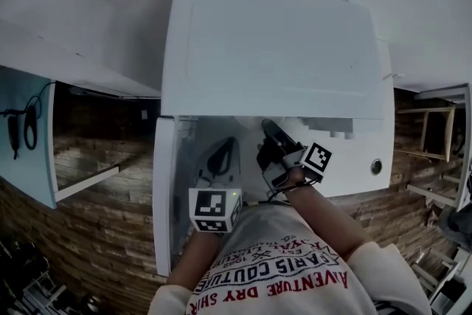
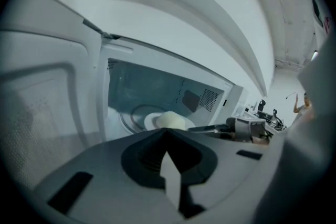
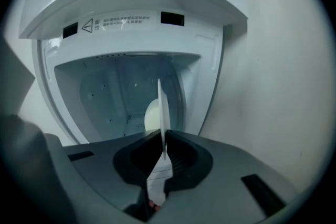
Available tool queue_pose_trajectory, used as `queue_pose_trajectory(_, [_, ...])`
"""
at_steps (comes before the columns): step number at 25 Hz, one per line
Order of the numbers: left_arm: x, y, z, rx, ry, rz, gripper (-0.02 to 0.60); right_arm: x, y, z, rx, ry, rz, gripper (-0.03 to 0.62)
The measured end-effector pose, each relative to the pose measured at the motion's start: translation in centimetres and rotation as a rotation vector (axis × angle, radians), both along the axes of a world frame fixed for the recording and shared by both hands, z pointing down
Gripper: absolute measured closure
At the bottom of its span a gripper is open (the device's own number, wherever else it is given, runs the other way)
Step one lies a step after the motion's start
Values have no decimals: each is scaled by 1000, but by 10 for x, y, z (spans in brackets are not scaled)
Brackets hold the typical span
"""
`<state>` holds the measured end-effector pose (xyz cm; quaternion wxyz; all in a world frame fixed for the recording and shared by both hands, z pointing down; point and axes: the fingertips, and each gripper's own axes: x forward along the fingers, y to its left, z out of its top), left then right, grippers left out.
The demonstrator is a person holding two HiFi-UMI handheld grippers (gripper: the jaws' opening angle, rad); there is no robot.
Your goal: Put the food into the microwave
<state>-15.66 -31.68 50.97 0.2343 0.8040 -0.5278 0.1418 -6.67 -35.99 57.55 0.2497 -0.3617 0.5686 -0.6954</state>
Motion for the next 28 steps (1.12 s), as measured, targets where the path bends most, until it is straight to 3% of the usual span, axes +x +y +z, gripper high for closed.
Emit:
queue_pose_trajectory(11, [-3, -5, 7, -19, -12, 25, 578, 2, -25, 11, -30, 10, 71, 568])
queue_pose_trajectory(20, [-3, -3, 9, -32, -10, 38, 578, 1, -30, 13, -28, 177, 74, 568])
queue_pose_trajectory(23, [-4, 2, 14, -45, -11, 43, 578, -3, -34, 10, 3, 266, 15, 568])
queue_pose_trajectory(26, [-3, 4, 16, -53, -5, 49, 578, -13, -36, 5, 52, 376, -107, 554])
queue_pose_trajectory(28, [-2, 5, 16, -54, 1, 58, 578, -20, -37, -3, 115, 418, -188, 489])
